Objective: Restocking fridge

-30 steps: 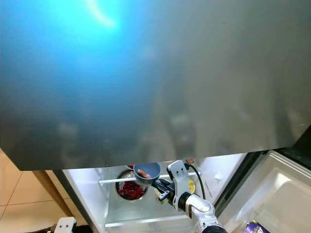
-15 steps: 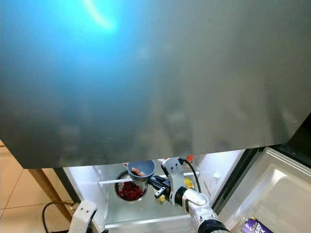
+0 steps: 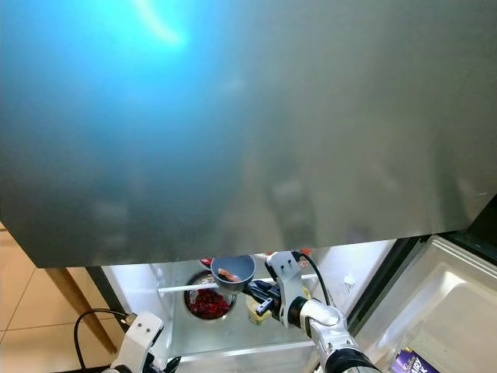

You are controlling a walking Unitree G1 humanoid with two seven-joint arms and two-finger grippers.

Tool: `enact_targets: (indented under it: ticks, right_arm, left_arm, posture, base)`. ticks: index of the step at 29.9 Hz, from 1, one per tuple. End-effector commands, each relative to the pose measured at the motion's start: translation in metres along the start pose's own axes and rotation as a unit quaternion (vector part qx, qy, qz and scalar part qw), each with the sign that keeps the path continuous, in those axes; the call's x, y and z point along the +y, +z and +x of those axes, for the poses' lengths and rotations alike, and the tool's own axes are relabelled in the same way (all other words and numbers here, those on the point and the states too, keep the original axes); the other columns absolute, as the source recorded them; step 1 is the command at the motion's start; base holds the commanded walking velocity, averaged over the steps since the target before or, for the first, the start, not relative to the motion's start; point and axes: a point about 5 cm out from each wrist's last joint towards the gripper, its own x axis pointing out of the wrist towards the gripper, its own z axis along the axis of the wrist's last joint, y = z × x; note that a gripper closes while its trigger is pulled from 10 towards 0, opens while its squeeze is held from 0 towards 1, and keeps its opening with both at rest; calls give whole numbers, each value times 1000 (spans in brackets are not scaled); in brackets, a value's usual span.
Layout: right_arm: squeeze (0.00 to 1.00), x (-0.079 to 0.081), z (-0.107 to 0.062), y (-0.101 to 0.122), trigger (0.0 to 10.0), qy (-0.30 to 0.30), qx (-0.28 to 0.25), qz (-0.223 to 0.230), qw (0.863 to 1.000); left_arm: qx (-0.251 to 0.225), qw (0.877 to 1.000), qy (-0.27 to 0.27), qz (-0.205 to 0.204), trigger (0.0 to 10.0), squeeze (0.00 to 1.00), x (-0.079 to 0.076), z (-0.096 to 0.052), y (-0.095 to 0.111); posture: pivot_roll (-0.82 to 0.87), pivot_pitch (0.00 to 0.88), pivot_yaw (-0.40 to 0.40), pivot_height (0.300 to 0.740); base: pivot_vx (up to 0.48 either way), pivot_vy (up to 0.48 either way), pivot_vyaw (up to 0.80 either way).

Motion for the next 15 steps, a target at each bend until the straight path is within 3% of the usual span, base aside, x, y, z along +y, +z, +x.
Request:
enact_targets:
  ticks: [1,6,7,10,14,15]
  right_arm:
    - [0,-3,0,8,10000,8,-9,-10,1000]
    - [0,-5,-2,11,10000,10,-12,-14,1000]
    - [0,-6,-2,12,10000,13,-13,-17,1000]
    - [0,-6,-3,14,10000,15,-15,-19,1000]
    - [0,-8,-4,18,10000,18,-24,-25,999]
    - [0,-11,-5,25,10000,20,-35,-29,999]
  left_arm:
    - [-6,1000,-3,8,10000,0,-3,2,2]
    - [-27,1000,3,-5,10000,0,-3,4,8]
    - [-52,999,2,-6,10000,0,-4,7,19]
    - [-67,998,-1,0,10000,0,-5,10,26]
    - [-92,996,-5,23,10000,0,-8,13,37]
    - [-122,992,-8,44,10000,0,-10,15,49]
  posture:
    - [-72,0,-4,640]
    - [-73,0,-2,625]
    - [-72,0,-3,615]
    - [-71,0,-3,605]
    - [-73,0,-1,590]
    - [-73,0,1,580]
  base:
    - [0,0,0]
    - [0,0,0]
    - [0,0,0]
    - [0,0,0]
    - [0,0,0]
    - [0,0,0]
